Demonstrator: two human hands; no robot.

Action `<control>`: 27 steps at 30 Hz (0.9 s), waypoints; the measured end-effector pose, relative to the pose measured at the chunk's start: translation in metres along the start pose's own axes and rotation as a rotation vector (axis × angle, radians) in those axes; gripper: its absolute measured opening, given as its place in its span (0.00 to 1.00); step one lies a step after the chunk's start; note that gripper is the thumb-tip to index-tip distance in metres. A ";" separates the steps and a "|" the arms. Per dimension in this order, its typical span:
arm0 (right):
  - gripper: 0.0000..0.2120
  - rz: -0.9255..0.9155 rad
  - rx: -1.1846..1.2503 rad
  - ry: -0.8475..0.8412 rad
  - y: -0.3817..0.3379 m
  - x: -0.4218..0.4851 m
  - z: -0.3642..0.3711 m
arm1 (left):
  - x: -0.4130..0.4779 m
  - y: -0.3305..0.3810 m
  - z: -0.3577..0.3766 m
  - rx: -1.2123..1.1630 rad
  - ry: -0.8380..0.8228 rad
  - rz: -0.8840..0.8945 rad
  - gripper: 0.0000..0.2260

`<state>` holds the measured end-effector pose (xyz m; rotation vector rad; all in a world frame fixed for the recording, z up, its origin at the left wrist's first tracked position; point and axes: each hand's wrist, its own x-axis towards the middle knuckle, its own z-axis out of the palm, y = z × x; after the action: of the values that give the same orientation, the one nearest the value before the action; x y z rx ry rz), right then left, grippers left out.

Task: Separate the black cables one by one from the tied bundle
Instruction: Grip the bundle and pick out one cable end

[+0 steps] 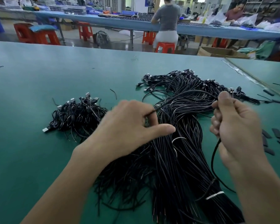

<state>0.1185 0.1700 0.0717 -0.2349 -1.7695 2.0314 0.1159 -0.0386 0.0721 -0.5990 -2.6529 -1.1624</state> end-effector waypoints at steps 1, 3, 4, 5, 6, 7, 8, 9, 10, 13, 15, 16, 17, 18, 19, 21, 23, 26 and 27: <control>0.16 -0.002 -0.006 -0.015 0.002 0.001 0.001 | 0.000 0.000 0.000 -0.033 -0.154 -0.051 0.25; 0.16 -0.004 -0.021 -0.060 0.008 0.001 0.002 | 0.000 0.001 -0.004 -0.156 -0.461 -0.088 0.27; 0.17 -0.012 -0.048 -0.082 0.011 0.001 0.003 | -0.001 0.003 -0.006 -0.264 -0.620 -0.071 0.27; 0.17 -0.033 -0.112 -0.108 0.014 0.000 0.004 | -0.003 0.004 -0.009 -0.412 -0.757 -0.045 0.25; 0.16 -0.074 -0.216 -0.139 0.017 -0.001 0.005 | -0.005 0.007 -0.010 -0.593 -0.853 -0.019 0.23; 0.17 -0.128 -0.344 -0.186 0.021 -0.003 0.006 | -0.006 0.009 -0.010 -0.786 -0.889 -0.006 0.22; 0.17 -0.172 -0.465 -0.259 0.024 -0.005 0.008 | -0.007 0.010 -0.009 -0.957 -0.857 -0.013 0.21; 0.17 -0.187 -0.561 -0.351 0.027 -0.008 0.010 | -0.005 0.010 -0.008 -1.094 -0.772 -0.047 0.20; 0.17 -0.169 -0.642 -0.446 0.029 -0.011 0.012 | -0.002 0.009 -0.006 -1.203 -0.652 -0.101 0.21; 0.17 -0.072 -0.785 -0.681 0.030 -0.019 0.017 | 0.009 0.001 -0.003 -1.476 -0.239 -0.257 0.17; 0.14 -0.035 -0.740 -0.812 0.025 -0.022 0.019 | 0.015 -0.007 0.003 -1.564 0.008 -0.356 0.16; 0.12 -0.044 -0.704 -0.873 0.021 -0.024 0.020 | 0.017 -0.012 0.007 -1.536 0.103 -0.387 0.15; 0.09 -0.068 -0.675 -0.926 0.017 -0.026 0.021 | 0.018 -0.016 0.011 -1.470 0.173 -0.403 0.15; 0.08 -0.095 -0.657 -0.962 0.014 -0.027 0.022 | 0.017 -0.019 0.016 -1.370 0.217 -0.407 0.15; 0.08 -0.125 -0.648 -0.978 0.011 -0.029 0.023 | 0.017 -0.020 0.019 -1.247 0.230 -0.403 0.15; 0.10 -0.193 -0.641 -0.969 0.008 -0.029 0.022 | 0.014 -0.019 0.024 -1.041 0.152 -0.384 0.15; 0.09 -0.245 -0.612 -0.931 0.005 -0.027 0.020 | 0.012 -0.016 0.025 -0.938 0.027 -0.361 0.15; 0.05 -0.284 -0.573 -0.829 0.003 -0.023 0.016 | 0.008 -0.012 0.021 -0.817 -0.126 -0.330 0.15; 0.05 -0.296 -0.585 -0.788 0.003 -0.020 0.013 | 0.008 -0.010 0.021 -0.830 -0.158 -0.314 0.15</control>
<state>0.1310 0.1498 0.0678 0.7172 -2.6410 1.4247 0.1046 -0.0275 0.0537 -0.3854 -2.3421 -2.4266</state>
